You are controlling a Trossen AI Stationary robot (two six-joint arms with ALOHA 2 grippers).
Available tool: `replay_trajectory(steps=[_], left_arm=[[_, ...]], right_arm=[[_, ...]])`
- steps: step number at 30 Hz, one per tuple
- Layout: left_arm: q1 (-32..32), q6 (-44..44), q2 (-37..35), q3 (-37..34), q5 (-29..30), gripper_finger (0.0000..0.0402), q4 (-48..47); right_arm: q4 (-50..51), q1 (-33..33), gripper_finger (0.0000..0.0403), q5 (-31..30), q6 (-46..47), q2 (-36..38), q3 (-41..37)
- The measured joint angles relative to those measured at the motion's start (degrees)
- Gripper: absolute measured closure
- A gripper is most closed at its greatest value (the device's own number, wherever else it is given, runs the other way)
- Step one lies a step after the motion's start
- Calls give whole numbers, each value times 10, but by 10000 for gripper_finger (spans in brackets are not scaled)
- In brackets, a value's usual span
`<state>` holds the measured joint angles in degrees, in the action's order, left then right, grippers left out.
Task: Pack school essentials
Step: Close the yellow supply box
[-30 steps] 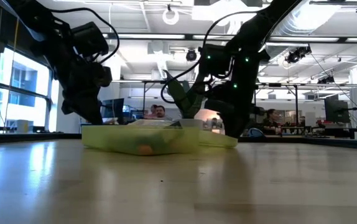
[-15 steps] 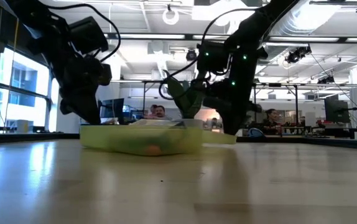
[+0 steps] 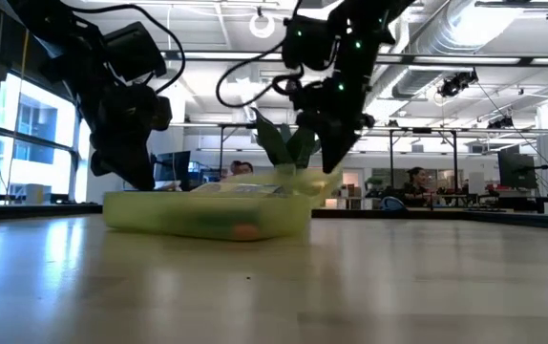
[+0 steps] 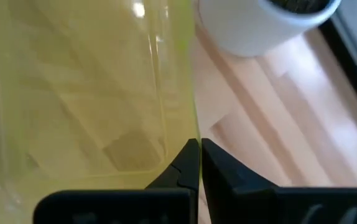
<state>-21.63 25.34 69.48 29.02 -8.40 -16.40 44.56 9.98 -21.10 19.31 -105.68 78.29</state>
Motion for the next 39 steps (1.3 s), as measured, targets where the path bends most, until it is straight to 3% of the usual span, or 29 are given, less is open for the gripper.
replay_trajectory(steps=[8, 22, 29, 35, 39], left_arm=[[-9, -47, 0, 0, 5, 339, 19], [-122, -159, -1, 83, 3, 339, -48], [-177, -205, 0, 108, 49, 339, -60], [-230, -211, 20, 109, 31, 339, -55], [-256, -215, 59, 108, -35, 339, -19]], right_arm=[[21, -29, 402, -44, -16, 0, 31], [24, -69, 403, -98, -44, 0, 31], [23, -71, 403, -110, -48, 0, 31], [19, -74, 403, -122, -64, 0, 31], [6, -80, 403, -129, -82, 0, 31]])
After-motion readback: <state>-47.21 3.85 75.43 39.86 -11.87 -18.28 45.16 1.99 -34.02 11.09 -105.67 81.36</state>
